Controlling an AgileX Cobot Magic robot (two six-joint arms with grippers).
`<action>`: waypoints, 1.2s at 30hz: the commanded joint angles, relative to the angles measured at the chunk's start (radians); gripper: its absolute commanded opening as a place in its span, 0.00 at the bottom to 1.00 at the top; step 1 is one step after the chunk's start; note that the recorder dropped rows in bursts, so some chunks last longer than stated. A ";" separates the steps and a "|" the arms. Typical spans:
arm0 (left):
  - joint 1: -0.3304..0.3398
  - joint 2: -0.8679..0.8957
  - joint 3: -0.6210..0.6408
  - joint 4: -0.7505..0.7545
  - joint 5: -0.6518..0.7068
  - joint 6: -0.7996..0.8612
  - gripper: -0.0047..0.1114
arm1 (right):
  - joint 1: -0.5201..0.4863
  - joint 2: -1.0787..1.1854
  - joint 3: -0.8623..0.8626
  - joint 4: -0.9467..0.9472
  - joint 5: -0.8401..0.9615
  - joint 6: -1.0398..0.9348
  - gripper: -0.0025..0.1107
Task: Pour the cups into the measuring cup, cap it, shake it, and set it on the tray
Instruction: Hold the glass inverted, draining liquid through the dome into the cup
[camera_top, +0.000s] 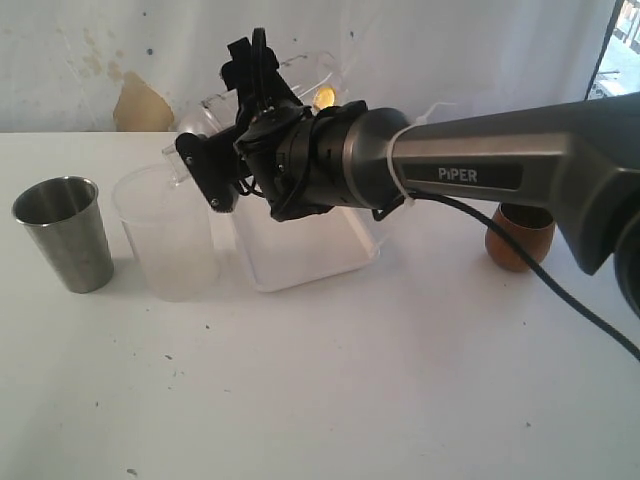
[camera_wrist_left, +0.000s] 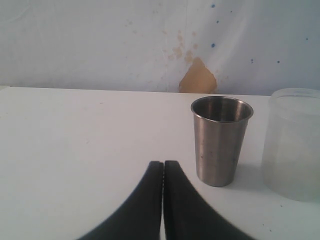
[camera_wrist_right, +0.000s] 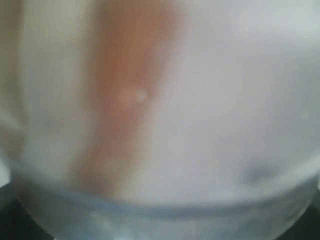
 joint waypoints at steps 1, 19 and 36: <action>-0.003 -0.005 0.005 0.000 -0.009 -0.003 0.05 | -0.002 -0.015 -0.016 -0.043 0.035 0.014 0.02; -0.003 -0.005 0.005 0.000 -0.009 -0.003 0.05 | -0.002 -0.015 -0.016 -0.054 0.067 -0.027 0.02; -0.003 -0.005 0.005 0.000 -0.009 -0.003 0.05 | -0.002 -0.015 -0.016 -0.054 0.070 -0.075 0.02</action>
